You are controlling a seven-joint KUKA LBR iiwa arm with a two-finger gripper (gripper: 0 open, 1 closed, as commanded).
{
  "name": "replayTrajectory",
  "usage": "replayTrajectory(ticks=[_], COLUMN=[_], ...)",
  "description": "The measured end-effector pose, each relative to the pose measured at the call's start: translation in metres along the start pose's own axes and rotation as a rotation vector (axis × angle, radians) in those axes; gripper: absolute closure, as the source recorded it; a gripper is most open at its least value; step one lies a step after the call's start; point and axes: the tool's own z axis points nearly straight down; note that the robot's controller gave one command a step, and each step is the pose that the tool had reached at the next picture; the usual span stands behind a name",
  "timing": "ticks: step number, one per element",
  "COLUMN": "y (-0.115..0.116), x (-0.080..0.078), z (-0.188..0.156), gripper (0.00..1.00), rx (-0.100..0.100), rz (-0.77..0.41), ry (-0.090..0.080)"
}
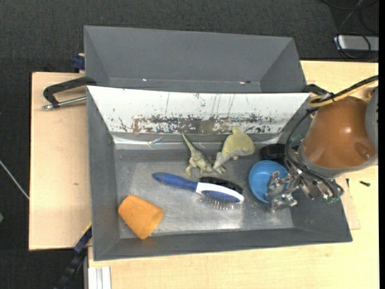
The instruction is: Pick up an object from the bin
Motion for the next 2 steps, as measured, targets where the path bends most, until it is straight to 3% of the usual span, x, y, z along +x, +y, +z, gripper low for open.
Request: replayTrajectory(ticks=[1,2], y=[-0.017,-0.021], x=[0.001,-0.003], z=[-0.100,-0.213], gripper=[1.00,1.00], rx=[0.007,0.009], rz=[-0.189,-0.189], ry=[-0.010,-0.012])
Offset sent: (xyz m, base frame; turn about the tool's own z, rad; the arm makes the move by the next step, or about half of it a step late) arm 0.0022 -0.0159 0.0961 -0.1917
